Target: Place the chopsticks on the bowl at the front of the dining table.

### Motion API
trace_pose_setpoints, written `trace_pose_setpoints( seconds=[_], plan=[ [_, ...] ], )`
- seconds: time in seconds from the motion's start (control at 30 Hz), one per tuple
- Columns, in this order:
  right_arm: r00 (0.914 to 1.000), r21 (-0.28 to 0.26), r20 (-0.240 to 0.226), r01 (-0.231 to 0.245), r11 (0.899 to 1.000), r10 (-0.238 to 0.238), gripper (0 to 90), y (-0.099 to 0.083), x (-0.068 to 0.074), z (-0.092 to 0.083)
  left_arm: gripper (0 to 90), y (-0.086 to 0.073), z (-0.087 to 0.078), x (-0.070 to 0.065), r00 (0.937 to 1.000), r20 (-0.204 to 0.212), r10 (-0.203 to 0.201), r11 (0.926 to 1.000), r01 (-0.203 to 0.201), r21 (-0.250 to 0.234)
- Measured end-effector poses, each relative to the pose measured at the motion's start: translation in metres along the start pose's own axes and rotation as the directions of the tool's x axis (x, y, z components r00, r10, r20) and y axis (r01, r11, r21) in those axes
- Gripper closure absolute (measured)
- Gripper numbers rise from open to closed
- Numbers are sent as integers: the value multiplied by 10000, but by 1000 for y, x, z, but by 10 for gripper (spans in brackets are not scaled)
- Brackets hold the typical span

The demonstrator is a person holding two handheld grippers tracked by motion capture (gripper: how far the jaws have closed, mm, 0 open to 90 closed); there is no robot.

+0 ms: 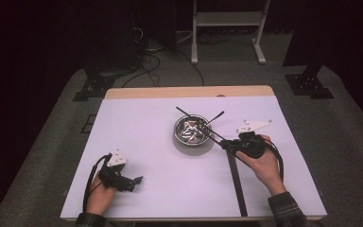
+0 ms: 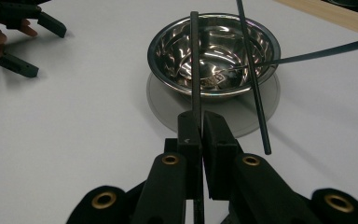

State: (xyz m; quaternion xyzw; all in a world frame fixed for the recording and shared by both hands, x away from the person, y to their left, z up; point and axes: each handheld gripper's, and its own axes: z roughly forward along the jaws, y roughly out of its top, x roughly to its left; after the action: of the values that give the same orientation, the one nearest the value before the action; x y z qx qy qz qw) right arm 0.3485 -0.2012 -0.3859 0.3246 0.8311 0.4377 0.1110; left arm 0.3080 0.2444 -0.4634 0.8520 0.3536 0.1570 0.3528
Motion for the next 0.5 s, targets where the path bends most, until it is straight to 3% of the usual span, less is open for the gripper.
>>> trace_pose_setpoints(
  seconds=[0.5],
  plan=[
    [9998, -61, -207, 30, 10000, -31, 854, 26, 1, 23, 0, 0, 0, 0, 10000, 6, -6, 10000, 6, -10]
  ],
)
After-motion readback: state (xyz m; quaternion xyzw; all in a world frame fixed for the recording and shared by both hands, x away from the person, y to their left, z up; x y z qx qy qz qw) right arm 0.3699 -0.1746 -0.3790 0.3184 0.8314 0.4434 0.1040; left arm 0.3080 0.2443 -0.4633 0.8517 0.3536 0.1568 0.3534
